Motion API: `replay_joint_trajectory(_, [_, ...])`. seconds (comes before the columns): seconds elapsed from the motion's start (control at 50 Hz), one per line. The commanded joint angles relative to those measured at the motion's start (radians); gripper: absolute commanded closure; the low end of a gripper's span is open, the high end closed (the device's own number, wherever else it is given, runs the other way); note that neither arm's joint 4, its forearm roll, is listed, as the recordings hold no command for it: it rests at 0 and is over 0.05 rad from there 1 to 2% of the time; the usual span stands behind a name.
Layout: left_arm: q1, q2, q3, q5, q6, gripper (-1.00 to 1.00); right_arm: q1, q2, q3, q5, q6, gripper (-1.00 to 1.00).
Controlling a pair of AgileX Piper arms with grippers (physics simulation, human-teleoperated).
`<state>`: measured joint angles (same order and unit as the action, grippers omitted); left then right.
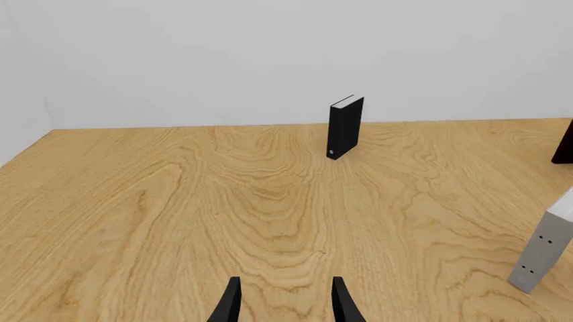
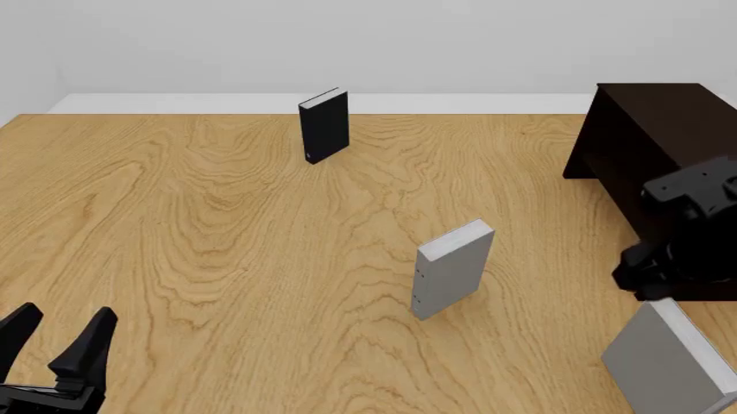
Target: Pick up the book on the right and place it on the cabinet shelf.
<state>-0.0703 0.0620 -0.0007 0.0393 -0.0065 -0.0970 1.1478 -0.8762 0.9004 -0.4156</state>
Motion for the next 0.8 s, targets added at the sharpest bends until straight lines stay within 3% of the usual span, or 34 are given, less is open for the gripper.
replay_joint_trajectory(0.02, [0.000, 0.003, 0.000, -0.001, 0.002, -1.00, 0.002, 0.006, 0.038, -0.033, 0.004, -1.00])
replay_joint_trajectory(0.8, [-0.002, 0.010, 0.000, -0.007, 0.007, -1.00, -0.034, 0.001, 0.137, -0.089, -0.016, -1.00])
